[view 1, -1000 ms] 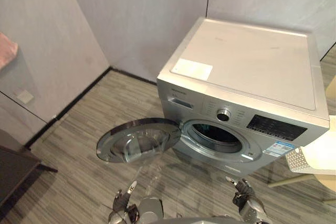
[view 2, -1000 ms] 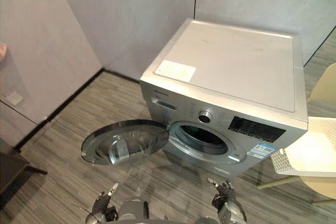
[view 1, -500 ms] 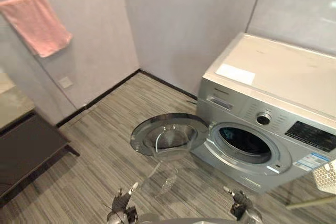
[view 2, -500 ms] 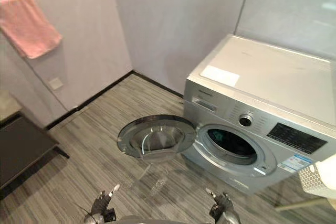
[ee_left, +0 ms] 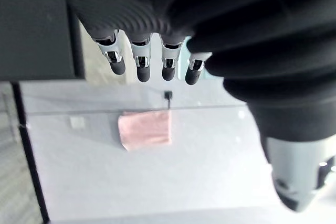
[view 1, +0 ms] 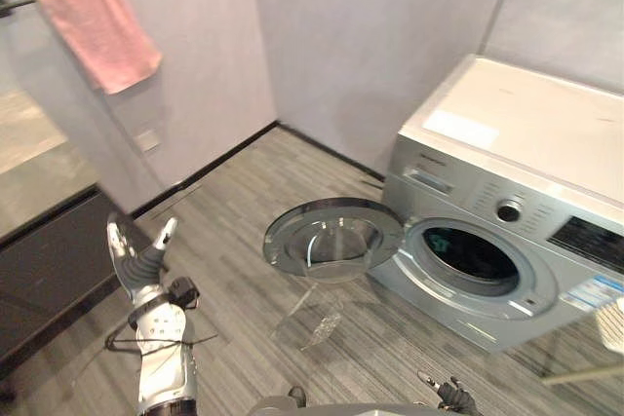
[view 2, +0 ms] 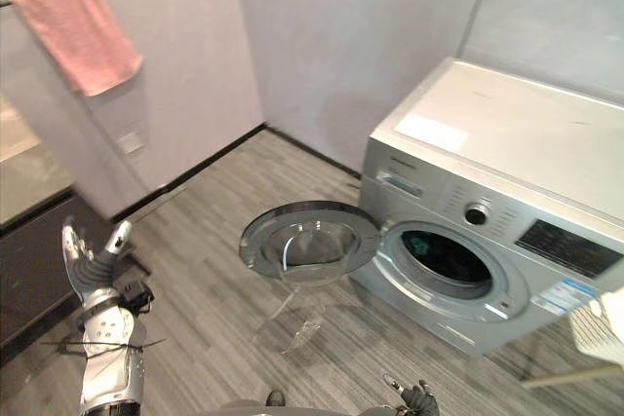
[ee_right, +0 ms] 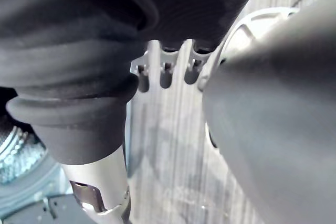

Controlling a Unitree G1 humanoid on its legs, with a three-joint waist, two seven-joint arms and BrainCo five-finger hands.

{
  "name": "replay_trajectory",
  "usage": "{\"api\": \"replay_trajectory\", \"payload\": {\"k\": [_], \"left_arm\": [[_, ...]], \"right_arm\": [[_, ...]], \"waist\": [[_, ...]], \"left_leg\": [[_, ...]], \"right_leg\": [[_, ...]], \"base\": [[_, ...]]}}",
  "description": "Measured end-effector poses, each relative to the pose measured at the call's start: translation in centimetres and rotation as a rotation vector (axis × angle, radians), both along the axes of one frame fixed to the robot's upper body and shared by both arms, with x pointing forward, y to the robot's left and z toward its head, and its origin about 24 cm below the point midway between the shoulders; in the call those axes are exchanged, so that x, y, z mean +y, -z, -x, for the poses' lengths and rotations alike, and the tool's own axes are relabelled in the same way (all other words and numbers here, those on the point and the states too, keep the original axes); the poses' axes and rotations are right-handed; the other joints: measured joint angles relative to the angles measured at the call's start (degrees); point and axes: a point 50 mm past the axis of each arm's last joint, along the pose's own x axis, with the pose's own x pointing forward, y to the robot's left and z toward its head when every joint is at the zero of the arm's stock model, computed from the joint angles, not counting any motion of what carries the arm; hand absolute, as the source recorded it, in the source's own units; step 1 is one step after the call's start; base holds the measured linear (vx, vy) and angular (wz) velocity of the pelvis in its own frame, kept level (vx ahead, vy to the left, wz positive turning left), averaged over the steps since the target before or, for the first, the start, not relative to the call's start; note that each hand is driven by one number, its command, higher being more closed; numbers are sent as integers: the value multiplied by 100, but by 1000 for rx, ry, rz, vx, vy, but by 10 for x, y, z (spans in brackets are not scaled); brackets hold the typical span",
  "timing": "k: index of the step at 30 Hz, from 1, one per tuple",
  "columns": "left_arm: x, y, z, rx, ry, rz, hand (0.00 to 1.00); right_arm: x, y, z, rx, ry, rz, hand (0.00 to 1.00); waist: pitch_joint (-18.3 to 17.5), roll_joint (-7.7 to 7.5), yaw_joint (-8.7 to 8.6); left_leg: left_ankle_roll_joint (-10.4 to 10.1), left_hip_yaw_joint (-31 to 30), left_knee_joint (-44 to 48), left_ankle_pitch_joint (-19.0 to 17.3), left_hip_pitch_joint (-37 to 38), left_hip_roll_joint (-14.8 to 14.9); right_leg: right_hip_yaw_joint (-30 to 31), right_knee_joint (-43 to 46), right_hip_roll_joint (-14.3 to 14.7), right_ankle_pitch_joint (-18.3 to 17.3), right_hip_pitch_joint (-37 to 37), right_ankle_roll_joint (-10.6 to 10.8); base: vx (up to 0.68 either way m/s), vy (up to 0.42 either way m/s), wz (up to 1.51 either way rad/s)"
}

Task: Pick up the laundry basket with both hands and put the clothes into the washing machine.

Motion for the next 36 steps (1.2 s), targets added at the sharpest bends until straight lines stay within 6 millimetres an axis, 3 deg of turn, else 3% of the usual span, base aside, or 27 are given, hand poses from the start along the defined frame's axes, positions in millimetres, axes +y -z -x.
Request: {"api": "replay_trajectory", "payload": {"k": [1,2,4,5,6,7,10,15,19,21,23,25,28,29,30,31,32,33,36], "left_arm": [[3,-5,-3,-16,-5,-15,0],[2,-14,-9,-57,-6,-20,0],[1,-17,-14,-85,-15,0,0],[1,-17,-14,-91,-18,13,0],[3,-18,-16,-96,-28,18,0],[8,-17,-20,-95,-51,31,0],[26,-14,-18,-77,-118,33,0],[45,-42,-35,-145,-127,-26,0],[72,-75,-45,-223,-179,-80,0],[93,-120,-65,-302,-188,-132,0],[101,-165,-79,-371,-170,-191,0],[99,-186,-87,-411,-136,-197,0],[94,-196,-107,-426,-35,-112,0],[92,-196,-113,-425,-5,-83,0],[85,-197,-127,-405,69,-31,0],[76,-203,-140,-379,144,4,0],[68,-206,-148,-352,202,2,0],[61,-210,-153,-324,254,-27,0],[45,-214,-163,-265,351,-102,0]], "right_arm": [[4,0,1,-2,-5,-9,0],[10,2,4,2,-36,-29,0],[16,3,6,4,-60,-50,0],[15,3,7,6,-60,-54,0],[14,5,12,22,-48,-58,0],[10,5,18,39,-29,-52,0],[1,3,10,23,-35,-27,0],[-1,-3,-3,-27,-85,2,0],[-7,-14,-25,-118,-148,32,0],[-12,-22,-42,-174,-165,55,0],[-16,-26,-50,-197,-168,72,0],[-17,-26,-49,-203,-156,72,0],[-17,-34,-57,-262,-148,75,0],[-17,-36,-60,-277,-142,73,0],[-16,-40,-64,-305,-138,71,0],[-12,-41,-68,-319,-137,60,0],[-8,-41,-70,-322,-138,49,0],[-4,-41,-73,-327,-140,37,0],[8,-51,-88,-397,-184,25,0]], "waist": [[-41,-50,-63],[-152,-246,-127],[-187,-402,-205],[-202,-402,-234],[-293,-417,-233],[-351,-412,-166],[-377,-200,-132],[-344,-244,-170],[-60,-403,-161],[484,-603,-168],[888,-699,-165],[1014,-716,-160],[1078,-713,-126],[1078,-714,-116],[1083,-712,-80],[1095,-712,20],[1097,-708,15],[1107,-696,25],[1110,-871,7]], "left_leg": [[-1,34,-1,-12,12,11],[-23,86,-5,-32,-5,20],[-42,174,-23,-26,-82,30],[-78,170,-45,-1,-127,37],[-161,192,-174,80,-231,28],[-196,272,-315,214,-246,49],[-224,613,-595,426,-264,226],[-248,870,-736,469,-208,299],[-244,999,-586,460,-578,353],[-223,951,-28,343,-1203,441],[-180,819,817,101,-1924,633],[-161,792,1491,-144,-2461,838],[-100,805,2266,-584,-3095,1188],[-72,826,2343,-623,-3183,1244],[-50,875,2403,-637,-3333,1382],[-29,982,2400,-623,-3410,1644],[1,1029,2392,-600,-3453,1804],[-8,1092,2391,-592,-3476,1942],[-141,1147,2356,-512,-3544,2101]], "right_leg": [[208,541,113,-57,-93,42],[322,949,307,-376,-108,97],[664,556,560,-511,-81,166],[755,265,655,-523,-18,187],[777,-405,782,-546,116,343],[838,-936,878,-383,175,642],[1141,-1588,1211,41,100,546],[1358,-1926,1362,292,91,513],[1540,-2168,1417,572,-182,507],[1531,-2170,1439,738,-533,466],[1429,-2179,1531,878,-809,445],[1403,-2186,1657,985,-1027,425],[1578,-2259,1869,1262,-1335,483],[1608,-2309,1906,1372,-1399,501],[1680,-2472,2016,1735,-1508,576],[1635,-2416,2140,1937,-1647,558],[1459,-2156,2137,1812,-1678,389],[1356,-1986,2101,1805,-1663,389],[1521,-2098,2122,1937,-1624,451]], "base": [[-30,-7,-38],[-6,-32,-27],[-17,-42,-28],[-1,-46,-17],[62,-63,-23],[76,-51,-31],[37,-44,-62],[2,-27,-34],[-88,8,-20],[-209,-15,6],[-206,-7,13],[-168,9,-10],[-134,55,-46],[-150,82,-58],[-150,73,-67],[-112,118,-68],[-26,126,-58],[73,164,-41],[91,69,-28]]}}
